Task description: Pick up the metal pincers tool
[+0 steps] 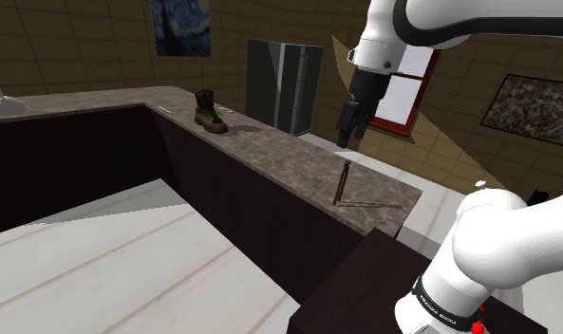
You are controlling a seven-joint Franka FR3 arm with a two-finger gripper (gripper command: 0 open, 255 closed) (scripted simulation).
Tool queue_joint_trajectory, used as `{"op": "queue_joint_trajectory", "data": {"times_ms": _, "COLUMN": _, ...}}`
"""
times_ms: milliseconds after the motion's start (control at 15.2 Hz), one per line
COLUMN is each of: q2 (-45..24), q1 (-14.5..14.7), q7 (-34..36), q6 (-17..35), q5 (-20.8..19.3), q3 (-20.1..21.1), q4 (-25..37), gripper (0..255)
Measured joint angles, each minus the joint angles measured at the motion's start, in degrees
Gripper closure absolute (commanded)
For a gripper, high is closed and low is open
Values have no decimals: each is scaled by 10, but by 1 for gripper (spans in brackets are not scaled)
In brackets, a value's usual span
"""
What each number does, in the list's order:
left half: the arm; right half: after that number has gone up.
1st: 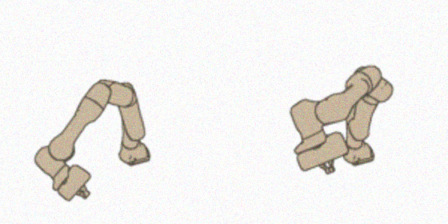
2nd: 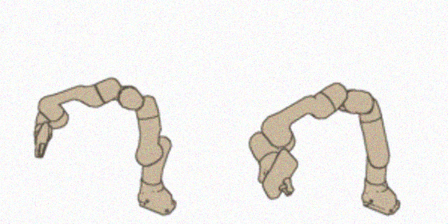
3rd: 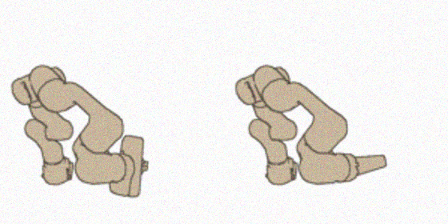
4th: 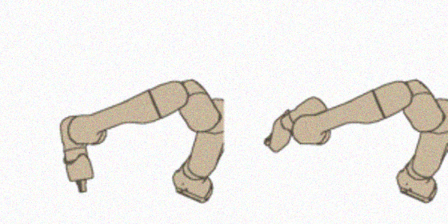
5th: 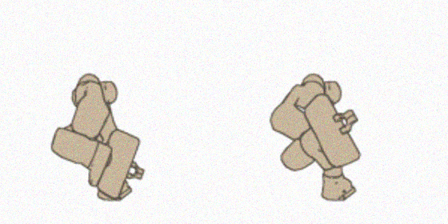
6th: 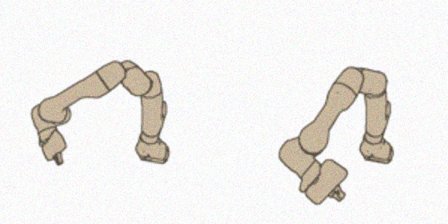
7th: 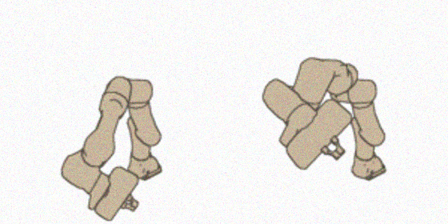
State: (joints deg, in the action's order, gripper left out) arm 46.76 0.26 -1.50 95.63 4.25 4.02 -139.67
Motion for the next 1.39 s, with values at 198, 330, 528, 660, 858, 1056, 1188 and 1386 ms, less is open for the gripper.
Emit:
{"op": "queue_joint_trajectory", "data": {"times_ms": 198, "q2": -7, "q1": -6, "q7": -12, "q6": 13, "q5": -8, "q3": -11, "q4": -8, "gripper": 0}}
{"op": "queue_joint_trajectory", "data": {"times_ms": 330, "q2": -23, "q1": -15, "q7": -31, "q6": 37, "q5": -21, "q3": -28, "q4": -18, "gripper": 0}}
{"op": "queue_joint_trajectory", "data": {"times_ms": 528, "q2": -52, "q1": -30, "q7": -64, "q6": 74, "q5": -42, "q3": -58, "q4": -28, "gripper": 0}}
{"op": "queue_joint_trajectory", "data": {"times_ms": 660, "q2": -73, "q1": -40, "q7": -85, "q6": 96, "q5": -54, "q3": -77, "q4": -30, "gripper": 0}}
{"op": "queue_joint_trajectory", "data": {"times_ms": 858, "q2": -110, "q1": -52, "q7": -110, "q6": 135, "q5": -69, "q3": -100, "q4": -34, "gripper": 0}}
{"op": "queue_joint_trajectory", "data": {"times_ms": 1056, "q2": -148, "q1": -65, "q7": -141, "q6": 172, "q5": -83, "q3": -129, "q4": -32, "gripper": 0}}
{"op": "queue_joint_trajectory", "data": {"times_ms": 1188, "q2": -186, "q1": -72, "q7": -164, "q6": 199, "q5": -90, "q3": -150, "q4": -21, "gripper": 0}}
{"op": "queue_joint_trajectory", "data": {"times_ms": 1386, "q2": -242, "q1": -81, "q7": -195, "q6": 239, "q5": -94, "q3": -177, "q4": -6, "gripper": 0}}
